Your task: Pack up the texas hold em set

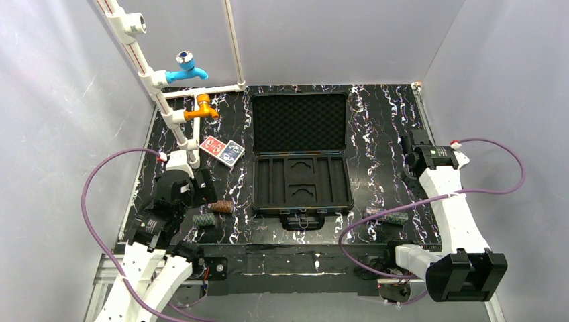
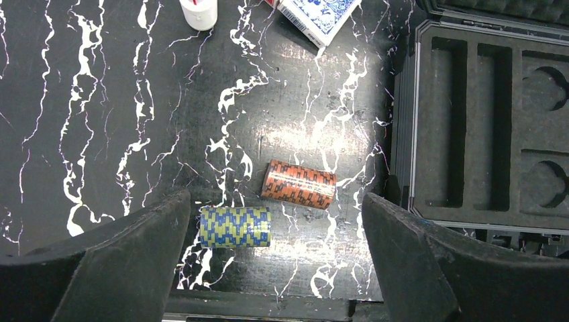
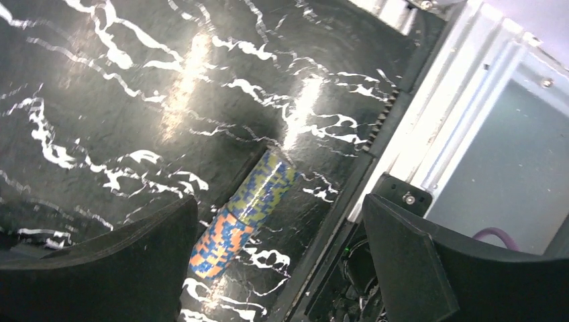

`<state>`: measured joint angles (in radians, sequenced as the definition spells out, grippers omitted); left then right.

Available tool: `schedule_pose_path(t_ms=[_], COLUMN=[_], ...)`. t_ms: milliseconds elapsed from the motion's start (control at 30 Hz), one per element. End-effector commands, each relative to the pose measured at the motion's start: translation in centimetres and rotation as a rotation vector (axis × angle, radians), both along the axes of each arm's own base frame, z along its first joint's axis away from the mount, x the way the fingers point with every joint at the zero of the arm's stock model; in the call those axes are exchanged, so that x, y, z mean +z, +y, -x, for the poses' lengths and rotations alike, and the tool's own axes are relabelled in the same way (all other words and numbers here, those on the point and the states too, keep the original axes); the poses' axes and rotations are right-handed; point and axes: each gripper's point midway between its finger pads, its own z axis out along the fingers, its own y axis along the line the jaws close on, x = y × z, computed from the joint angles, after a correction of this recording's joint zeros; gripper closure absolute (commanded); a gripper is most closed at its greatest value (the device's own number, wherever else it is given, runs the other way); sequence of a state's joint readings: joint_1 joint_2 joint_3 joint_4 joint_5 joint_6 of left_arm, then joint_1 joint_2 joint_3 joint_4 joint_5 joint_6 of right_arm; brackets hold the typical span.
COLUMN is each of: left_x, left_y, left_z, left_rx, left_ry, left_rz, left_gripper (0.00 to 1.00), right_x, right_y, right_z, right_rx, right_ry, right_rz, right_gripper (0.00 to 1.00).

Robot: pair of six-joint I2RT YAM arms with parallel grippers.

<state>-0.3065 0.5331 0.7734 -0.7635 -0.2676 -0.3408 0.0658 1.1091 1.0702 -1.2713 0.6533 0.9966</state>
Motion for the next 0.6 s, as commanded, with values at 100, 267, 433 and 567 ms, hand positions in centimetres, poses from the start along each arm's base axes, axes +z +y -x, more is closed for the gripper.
schedule_pose_path(t_ms=[100,267,433,567], left_x=[-0.2,0.2,0.5,0.7], left_y=[-0.2,0.0,-0.1,0.0], left_z=[0.1,0.0,0.2,0.3], left_rx=[-0.02,-0.022,-0.031,-0.03], left_ry=[-0.005,-0.036,-0.065,-0.082], left_rz=[-0.035,-0.064,-0.068,-0.067], left_gripper=[0.01,0.01,0.01,0.01], right_x=[0.7,-0.7,-3.0,-5.1], right_y=[-1.8,-0.2,0.3,0.7], right_z=[2.7,2.3,3.1,3.4], right_rx=[-0.213,-0.245,-0.265,-0.273], right_ry=[-0.091,-0.178,-0.101,-0.055], right_rz=[0.036,-0.074,-0.1,-0.112], right_gripper=[0.0,0.0,0.0,0.0])
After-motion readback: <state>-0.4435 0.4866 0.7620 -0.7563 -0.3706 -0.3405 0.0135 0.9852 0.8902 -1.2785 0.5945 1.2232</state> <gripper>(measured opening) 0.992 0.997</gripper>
